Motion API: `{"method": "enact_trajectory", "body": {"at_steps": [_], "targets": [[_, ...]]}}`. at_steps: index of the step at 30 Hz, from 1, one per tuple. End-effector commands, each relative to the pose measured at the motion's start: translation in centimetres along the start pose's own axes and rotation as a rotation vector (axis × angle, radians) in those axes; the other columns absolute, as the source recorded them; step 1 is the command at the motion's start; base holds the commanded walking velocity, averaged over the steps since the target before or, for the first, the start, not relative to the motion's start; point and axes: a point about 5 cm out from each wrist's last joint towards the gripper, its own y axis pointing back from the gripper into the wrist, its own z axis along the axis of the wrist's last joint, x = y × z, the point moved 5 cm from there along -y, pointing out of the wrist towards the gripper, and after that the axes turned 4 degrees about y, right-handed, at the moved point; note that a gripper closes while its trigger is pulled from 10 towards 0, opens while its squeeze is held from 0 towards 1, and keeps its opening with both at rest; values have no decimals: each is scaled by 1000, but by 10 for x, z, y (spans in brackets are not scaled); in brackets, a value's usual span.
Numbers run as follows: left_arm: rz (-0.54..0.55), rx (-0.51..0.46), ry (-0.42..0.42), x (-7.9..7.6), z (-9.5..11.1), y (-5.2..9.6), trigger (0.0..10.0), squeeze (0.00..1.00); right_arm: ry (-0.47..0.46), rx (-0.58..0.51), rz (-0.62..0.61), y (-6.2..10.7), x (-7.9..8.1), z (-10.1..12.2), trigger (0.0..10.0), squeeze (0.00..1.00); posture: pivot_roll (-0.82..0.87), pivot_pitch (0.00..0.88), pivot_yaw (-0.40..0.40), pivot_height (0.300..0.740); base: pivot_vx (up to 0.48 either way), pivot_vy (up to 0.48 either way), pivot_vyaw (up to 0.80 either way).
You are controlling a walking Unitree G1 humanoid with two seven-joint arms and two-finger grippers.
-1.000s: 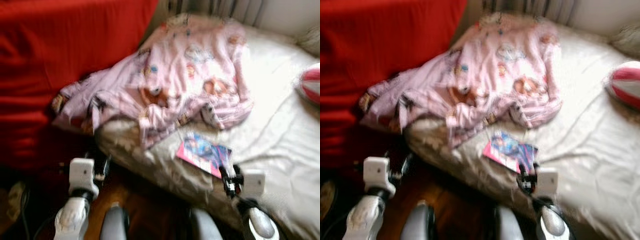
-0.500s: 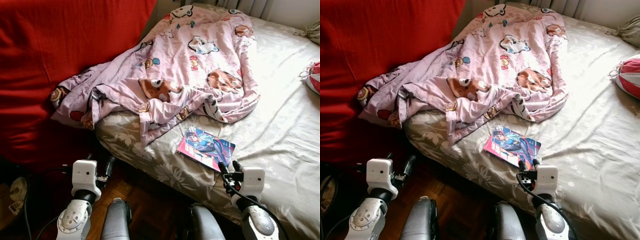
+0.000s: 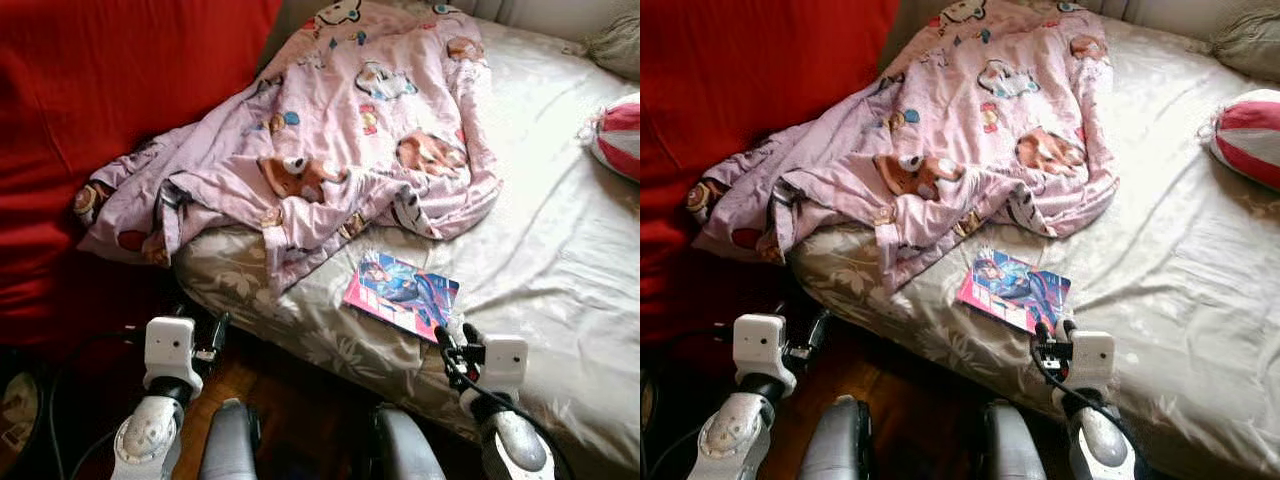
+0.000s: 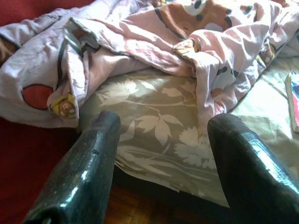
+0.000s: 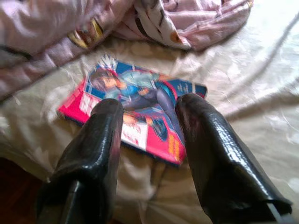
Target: Clean up the room
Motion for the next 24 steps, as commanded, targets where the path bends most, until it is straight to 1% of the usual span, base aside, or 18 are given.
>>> {"method": "enact_trajectory", "body": {"at_steps": [1,2,3,5,11,17,20,24], "targets": [[-15,9,7,-5,-1,0,10000,0,4,32,-18,7,-6,-10,10000,0,79,240,-54,622,300,0,-712],[-15,9,7,-5,-1,0,10000,0,4,32,-18,7,-6,-10,10000,0,79,240,-54,622,300,0,-712],[-16,7,7,-5,-1,0,10000,0,-7,31,-27,7,-7,-10,10000,0,83,237,-55,622,319,0,0],[-16,3,7,-6,0,0,10000,0,17,15,-25,7,-7,-8,10000,0,80,235,-54,622,337,0,0],[-20,4,1,-6,0,0,10000,0,15,23,-25,6,-6,-10,10000,0,81,227,-51,622,333,0,0],[-26,8,-4,-8,0,1,10000,0,6,34,-2,3,-2,-13,10000,0,80,221,-47,622,0,0,0],[-35,6,-3,-10,1,-1,10000,0,-19,49,7,-4,-2,-15,10000,0,83,222,-45,622,0,0,0],[-47,-5,-4,-13,6,-3,10000,0,-15,38,47,-16,4,-11,10000,0,94,230,-47,622,0,0,0]]}}
